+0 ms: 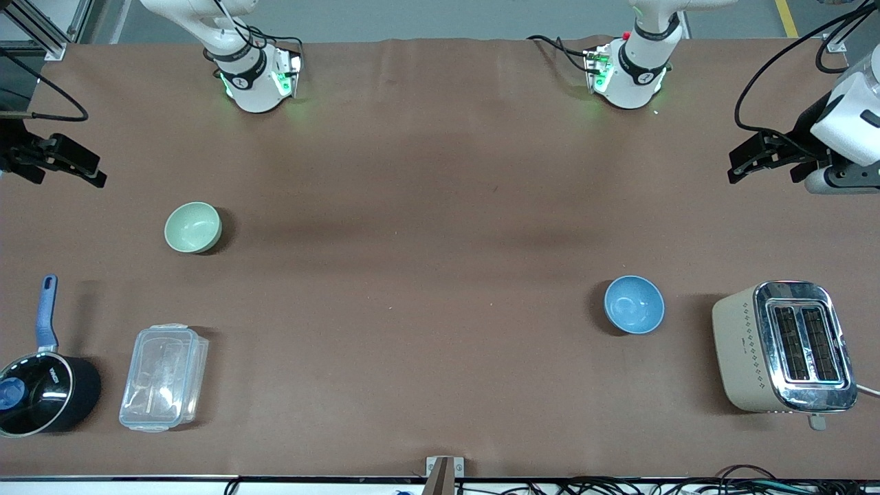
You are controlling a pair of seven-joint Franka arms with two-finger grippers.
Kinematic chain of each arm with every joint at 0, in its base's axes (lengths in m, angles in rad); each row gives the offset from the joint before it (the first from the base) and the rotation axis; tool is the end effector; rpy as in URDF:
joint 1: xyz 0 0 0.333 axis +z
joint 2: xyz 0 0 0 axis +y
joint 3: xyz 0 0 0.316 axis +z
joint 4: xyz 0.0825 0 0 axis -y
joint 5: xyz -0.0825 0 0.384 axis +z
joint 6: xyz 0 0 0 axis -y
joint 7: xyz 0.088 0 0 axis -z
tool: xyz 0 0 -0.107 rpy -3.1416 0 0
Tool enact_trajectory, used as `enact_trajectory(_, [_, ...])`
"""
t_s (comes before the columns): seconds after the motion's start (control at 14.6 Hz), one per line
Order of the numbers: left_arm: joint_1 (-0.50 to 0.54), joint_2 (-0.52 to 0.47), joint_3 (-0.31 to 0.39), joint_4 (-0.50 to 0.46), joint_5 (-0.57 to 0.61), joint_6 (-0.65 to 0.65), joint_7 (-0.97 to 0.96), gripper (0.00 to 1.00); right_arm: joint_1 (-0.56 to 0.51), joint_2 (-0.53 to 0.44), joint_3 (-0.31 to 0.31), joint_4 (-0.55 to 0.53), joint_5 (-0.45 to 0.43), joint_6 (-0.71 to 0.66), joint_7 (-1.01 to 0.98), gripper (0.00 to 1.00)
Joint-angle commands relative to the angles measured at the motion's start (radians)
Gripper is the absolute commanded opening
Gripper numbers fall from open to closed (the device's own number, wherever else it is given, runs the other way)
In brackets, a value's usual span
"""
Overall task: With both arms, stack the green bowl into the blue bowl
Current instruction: 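Reach the left gripper to the blue bowl while the right gripper reaches the green bowl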
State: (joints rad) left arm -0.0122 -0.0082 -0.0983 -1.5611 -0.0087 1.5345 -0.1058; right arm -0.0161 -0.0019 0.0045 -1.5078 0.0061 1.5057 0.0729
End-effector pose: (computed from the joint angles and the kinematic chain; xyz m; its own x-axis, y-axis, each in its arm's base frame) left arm 0.5449 -0.0617 0.6304 0.9998 -0.0050 -0.0192 -0.0049 -1.0000 0.0059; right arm 0.5477 -0.0057 0.6494 0.9965 -0.0840 -0.0006 -0.0840 -0.9964 -0.0060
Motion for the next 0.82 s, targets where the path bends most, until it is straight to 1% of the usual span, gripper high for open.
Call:
enact_trajectory(0.0, [0.0,0.002,0.008,0.021,0.001,-0.01,-0.002,1.0,-0.013,-0.013,0.006,-0.019,0.009,0.01,-0.007,1.0])
enact_trajectory(0.14, [-0.002,0.028,0.005,0.039,0.025,-0.019,-0.028,1.0,-0.013,-0.013,0.006,-0.019,0.009,0.014,-0.007,1.0])
enact_trajectory(0.27, [0.005,0.078,0.003,0.044,0.027,-0.011,-0.032,1.0,-0.013,-0.015,0.006,-0.022,0.009,0.016,-0.007,1.0])
enact_trajectory(0.41, [0.002,0.129,0.003,0.03,0.029,0.069,-0.032,1.0,-0.018,-0.015,0.006,-0.034,0.009,0.016,-0.008,1.0])
enact_trajectory(0.48, [0.002,0.155,0.003,0.017,0.026,0.085,-0.038,1.0,-0.022,-0.015,0.006,-0.041,0.009,0.018,-0.012,1.0])
enact_trajectory(0.55, [0.002,0.169,0.003,-0.022,0.023,0.11,-0.055,1.0,-0.025,-0.015,0.006,-0.055,0.009,0.024,-0.015,1.0])
enact_trajectory(0.62, [0.002,0.177,0.002,-0.071,0.022,0.19,-0.063,1.0,-0.039,-0.017,0.006,-0.087,0.009,0.042,-0.016,1.0])
enact_trajectory(0.76, [0.002,0.185,0.002,-0.202,0.022,0.358,-0.063,1.0,-0.077,-0.026,0.006,-0.19,0.009,0.112,-0.053,1.0])
